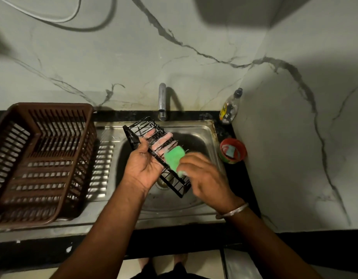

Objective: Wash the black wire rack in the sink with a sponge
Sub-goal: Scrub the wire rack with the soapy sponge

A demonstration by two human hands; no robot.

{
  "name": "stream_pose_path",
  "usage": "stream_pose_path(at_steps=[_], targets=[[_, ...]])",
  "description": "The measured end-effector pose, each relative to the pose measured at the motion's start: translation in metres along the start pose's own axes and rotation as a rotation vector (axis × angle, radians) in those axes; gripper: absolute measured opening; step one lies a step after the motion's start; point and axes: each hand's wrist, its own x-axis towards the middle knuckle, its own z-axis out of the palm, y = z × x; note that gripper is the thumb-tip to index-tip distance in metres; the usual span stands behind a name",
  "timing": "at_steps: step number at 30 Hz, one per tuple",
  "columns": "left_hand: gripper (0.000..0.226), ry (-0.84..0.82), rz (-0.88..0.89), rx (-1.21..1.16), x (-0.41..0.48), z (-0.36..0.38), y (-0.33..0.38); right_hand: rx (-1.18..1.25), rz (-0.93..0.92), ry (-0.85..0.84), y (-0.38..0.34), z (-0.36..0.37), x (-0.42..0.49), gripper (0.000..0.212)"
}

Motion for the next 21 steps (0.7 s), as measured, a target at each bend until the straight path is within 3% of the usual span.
stream_pose_path(at_steps=[2, 5, 8, 12, 15, 19, 21], targets=[[0.048, -0.003, -0.003, -0.011, -0.001, 0.001, 0.001, 0.003, -0.018, -0.012, -0.001, 0.002, -0.004, 0.03], [0.042, -0.007, -0.021, -0.03, 0.0, 0.001, -0.001, 0.053, 0.101, 0.107, 0.0, 0.0, -0.004, 0.034], [0.043, -0.002, -0.015, -0.08, 0.001, -0.001, 0.0, 0.014, -0.026, 0.044, -0.009, 0.005, -0.007, 0.03], [0.041, 0.019, -0.035, -0.055, 0.002, -0.001, -0.001, 0.031, 0.136, 0.193, 0.002, 0.0, -0.008, 0.035], [0.043, 0.047, -0.019, -0.091, 0.004, -0.002, -0.001, 0.02, -0.014, 0.112, -0.009, 0.005, -0.017, 0.028], [0.041, 0.062, -0.014, -0.058, 0.003, 0.001, 0.0, 0.062, 0.147, 0.24, -0.004, 0.004, -0.02, 0.032], [0.041, 0.071, -0.005, -0.092, 0.002, 0.001, 0.002, 0.049, 0.041, 0.191, -0.011, 0.008, -0.023, 0.029]])
